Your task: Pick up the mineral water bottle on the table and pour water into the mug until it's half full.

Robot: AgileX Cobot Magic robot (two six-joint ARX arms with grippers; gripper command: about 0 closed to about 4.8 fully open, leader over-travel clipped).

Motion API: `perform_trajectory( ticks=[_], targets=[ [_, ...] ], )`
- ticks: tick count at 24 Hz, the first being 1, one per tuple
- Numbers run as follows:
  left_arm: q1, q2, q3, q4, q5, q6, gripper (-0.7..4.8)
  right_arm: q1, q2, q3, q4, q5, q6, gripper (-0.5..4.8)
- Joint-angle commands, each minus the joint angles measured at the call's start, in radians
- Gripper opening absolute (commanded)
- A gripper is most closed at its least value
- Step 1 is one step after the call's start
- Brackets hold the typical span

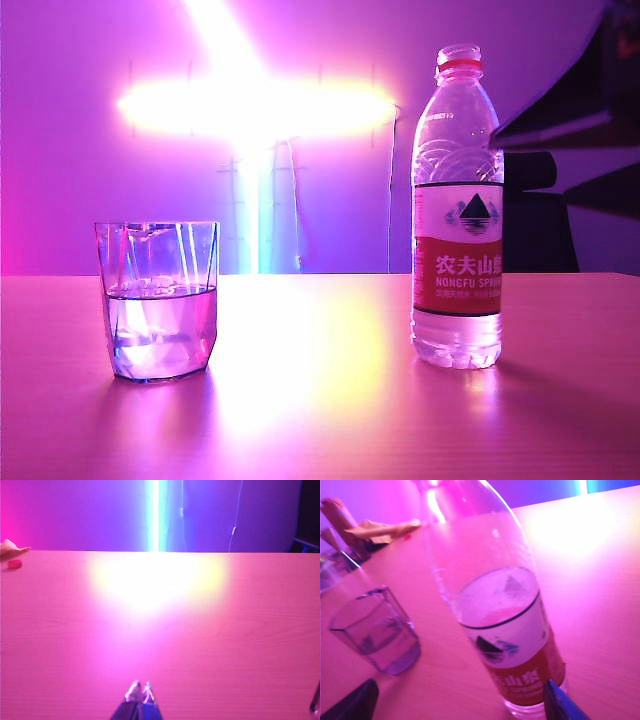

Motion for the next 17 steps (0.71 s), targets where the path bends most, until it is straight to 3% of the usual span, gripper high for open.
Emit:
perform_trajectory(
  ticks=[1, 2, 4, 12, 17],
  targets=[
    [0.0, 0.002, 0.004, 0.006, 0.004, -0.003, -0.02, 0.0, -0.122, 0.005, -0.114, -0.026, 0.013, 2.01],
    [0.0, 0.002, 0.004, 0.006, 0.004, -0.003, -0.02, 0.0, -0.187, 0.005, -0.167, -0.05, 0.013, 1.1],
    [0.0, 0.002, 0.004, 0.006, 0.004, -0.003, -0.02, 0.0, -0.278, 0.005, -0.241, -0.055, 0.013, -0.05],
    [0.002, 0.002, 0.004, 0.006, 0.005, -0.003, -0.02, -0.001, -0.517, 0.005, -0.305, -0.051, 0.009, -0.05],
    [0.002, 0.002, 0.004, 0.006, 0.006, -0.003, -0.02, -0.001, -0.535, 0.005, -0.299, -0.052, 0.009, -0.05]
  ],
)
